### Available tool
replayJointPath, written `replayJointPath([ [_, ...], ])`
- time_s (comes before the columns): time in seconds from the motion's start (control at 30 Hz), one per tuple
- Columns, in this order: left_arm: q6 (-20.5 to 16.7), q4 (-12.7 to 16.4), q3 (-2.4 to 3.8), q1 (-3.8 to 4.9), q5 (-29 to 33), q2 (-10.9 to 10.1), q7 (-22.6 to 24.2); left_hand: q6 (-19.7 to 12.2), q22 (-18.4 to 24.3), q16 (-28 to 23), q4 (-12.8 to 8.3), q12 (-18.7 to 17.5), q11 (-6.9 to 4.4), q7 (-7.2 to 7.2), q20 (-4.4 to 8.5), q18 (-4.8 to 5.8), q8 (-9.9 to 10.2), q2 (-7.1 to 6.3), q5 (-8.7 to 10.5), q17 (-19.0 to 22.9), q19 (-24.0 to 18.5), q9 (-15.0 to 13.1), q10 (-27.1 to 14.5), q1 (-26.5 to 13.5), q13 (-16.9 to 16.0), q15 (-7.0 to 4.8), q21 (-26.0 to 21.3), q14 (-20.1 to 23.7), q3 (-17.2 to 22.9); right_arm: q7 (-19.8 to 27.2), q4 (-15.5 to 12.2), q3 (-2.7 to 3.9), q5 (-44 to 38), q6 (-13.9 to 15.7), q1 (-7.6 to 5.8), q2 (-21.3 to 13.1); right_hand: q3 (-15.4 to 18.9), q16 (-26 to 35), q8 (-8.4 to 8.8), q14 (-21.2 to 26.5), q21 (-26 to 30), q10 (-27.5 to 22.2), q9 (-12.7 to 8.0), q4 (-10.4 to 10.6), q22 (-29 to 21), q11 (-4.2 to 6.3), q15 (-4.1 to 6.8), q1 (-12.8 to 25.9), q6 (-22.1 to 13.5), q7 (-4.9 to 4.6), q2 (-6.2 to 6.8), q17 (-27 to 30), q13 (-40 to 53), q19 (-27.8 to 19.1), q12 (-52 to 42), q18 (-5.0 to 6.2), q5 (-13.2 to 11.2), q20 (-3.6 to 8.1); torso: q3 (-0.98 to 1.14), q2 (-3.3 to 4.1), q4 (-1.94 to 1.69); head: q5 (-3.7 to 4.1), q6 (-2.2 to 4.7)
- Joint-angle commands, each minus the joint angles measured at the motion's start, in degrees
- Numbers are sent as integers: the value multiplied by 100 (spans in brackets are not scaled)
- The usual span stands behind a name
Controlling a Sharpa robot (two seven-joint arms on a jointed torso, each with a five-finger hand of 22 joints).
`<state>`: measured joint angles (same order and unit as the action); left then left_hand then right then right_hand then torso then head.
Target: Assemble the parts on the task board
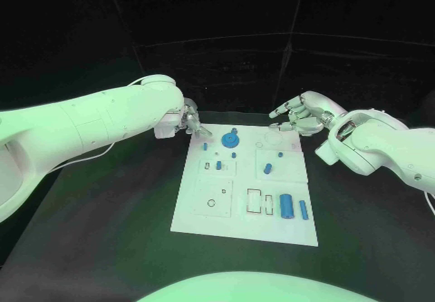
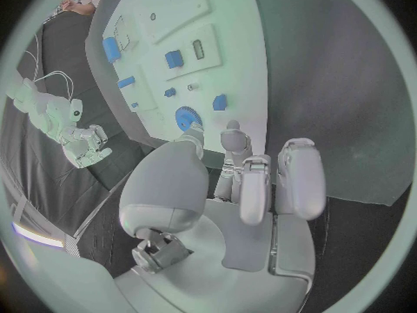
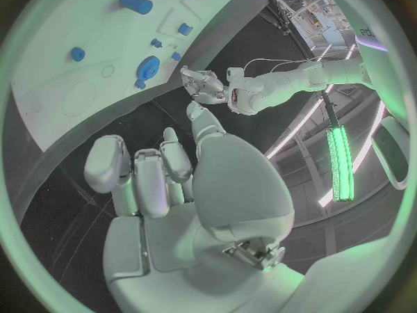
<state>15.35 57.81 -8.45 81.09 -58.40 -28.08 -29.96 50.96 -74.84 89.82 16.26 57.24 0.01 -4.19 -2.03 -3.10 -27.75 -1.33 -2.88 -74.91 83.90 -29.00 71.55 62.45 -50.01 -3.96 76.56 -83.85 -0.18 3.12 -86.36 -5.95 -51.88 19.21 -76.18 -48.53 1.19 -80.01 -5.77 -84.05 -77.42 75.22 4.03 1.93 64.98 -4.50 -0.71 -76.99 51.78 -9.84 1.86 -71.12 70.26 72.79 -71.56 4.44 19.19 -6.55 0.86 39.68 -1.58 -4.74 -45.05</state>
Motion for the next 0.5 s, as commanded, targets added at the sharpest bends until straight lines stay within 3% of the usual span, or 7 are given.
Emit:
replayJointPath([
  [0.03, 382, -130, -1, -24, -26, 80, -19, 22, -12, 18, -6, -22, 18, -37, -39, -54, 24, 20, -2, -1509, 55, 7, -39, 58, 5, 36, 0, -615, -26, 25, -11, 5, -10, -13, -12, 9, 30, 29, -36, -183, 19, -43, 1, -1, -6, -15, 43, 23, -47, 13, -41, 6, -5, -45, 25, 105, -7, -11, -5, 9, 4, -22, -18],
  [0.5, 539, -411, -11, -140, -26, 306, -4, 137, -62, 18, 7, -1, 10, -23, -48, -46, 39, 69, -1, -1509, 74, 104, -30, 70, 16, 36, 39, -615, -156, 26, 4, 5, -10, -18, -12, 42, 30, 29, -36, -183, 19, -43, 1, -1, -6, -15, 43, 23, -47, 13, -41, 6, -5, -45, 25, 105, -7, -11, -1, -3, -1, -25, -59],
])
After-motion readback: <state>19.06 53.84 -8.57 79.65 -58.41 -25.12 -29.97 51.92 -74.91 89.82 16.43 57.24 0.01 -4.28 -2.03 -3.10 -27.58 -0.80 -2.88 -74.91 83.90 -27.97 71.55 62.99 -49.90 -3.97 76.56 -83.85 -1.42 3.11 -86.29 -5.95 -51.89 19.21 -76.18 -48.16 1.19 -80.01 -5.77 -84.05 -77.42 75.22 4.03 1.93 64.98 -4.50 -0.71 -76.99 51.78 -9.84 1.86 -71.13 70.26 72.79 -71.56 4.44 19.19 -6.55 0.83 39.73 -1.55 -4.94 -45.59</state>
